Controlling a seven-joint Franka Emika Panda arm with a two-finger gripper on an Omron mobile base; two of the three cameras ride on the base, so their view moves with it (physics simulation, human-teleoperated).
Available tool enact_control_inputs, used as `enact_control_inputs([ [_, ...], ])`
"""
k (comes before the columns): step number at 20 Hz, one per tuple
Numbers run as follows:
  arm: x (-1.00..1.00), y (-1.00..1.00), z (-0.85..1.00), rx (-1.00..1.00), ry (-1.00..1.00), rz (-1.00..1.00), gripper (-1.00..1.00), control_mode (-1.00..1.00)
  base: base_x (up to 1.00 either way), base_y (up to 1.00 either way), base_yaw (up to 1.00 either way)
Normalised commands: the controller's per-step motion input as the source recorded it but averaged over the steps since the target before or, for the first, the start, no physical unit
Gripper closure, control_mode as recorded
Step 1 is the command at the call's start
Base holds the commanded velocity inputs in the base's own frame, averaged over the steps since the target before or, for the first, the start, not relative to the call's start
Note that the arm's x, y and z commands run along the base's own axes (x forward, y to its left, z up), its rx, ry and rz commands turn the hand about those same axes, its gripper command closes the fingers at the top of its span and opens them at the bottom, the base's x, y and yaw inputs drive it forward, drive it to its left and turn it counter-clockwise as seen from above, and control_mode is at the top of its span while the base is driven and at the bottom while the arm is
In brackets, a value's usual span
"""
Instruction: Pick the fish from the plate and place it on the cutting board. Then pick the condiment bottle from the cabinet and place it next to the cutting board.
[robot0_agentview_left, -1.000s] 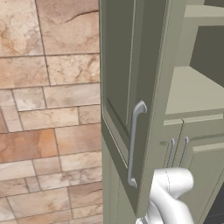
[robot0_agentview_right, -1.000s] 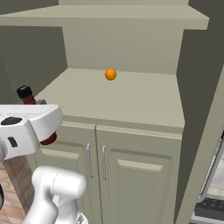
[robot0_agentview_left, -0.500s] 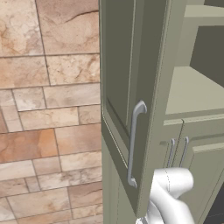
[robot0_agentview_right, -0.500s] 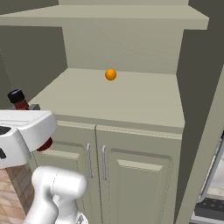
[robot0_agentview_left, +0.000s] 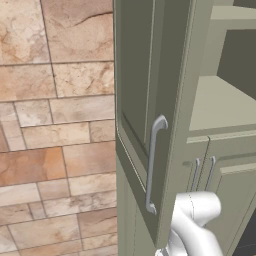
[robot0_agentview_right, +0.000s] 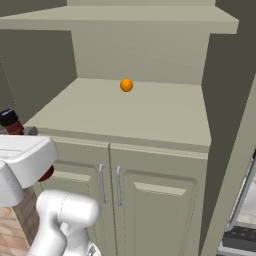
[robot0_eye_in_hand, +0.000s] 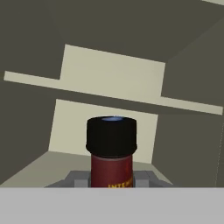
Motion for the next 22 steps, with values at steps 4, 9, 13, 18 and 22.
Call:
enact_control_inputs([
  [4, 0.00, 0.00, 0.00, 0.00, 0.00, 0.00, 1.00, 1.00, 0.00, 0.00, 0.00],
  [9, 0.00, 0.00, 0.00, 0.00, 0.00, 0.00, 1.00, 1.00, -0.06, 0.00, 0.00],
  [13, 0.00, 0.00, 0.00, 0.00, 0.00, 0.00, 1.00, 1.00, -0.35, 0.00, 0.00],
  [18, 0.00, 0.00, 0.00, 0.00, 0.00, 0.00, 1.00, 1.00, -0.49, 0.00, 0.00],
  [22, 0.00, 0.00, 0.00, 0.00, 0.00, 0.00, 1.00, 1.00, -0.51, 0.00, 0.00],
])
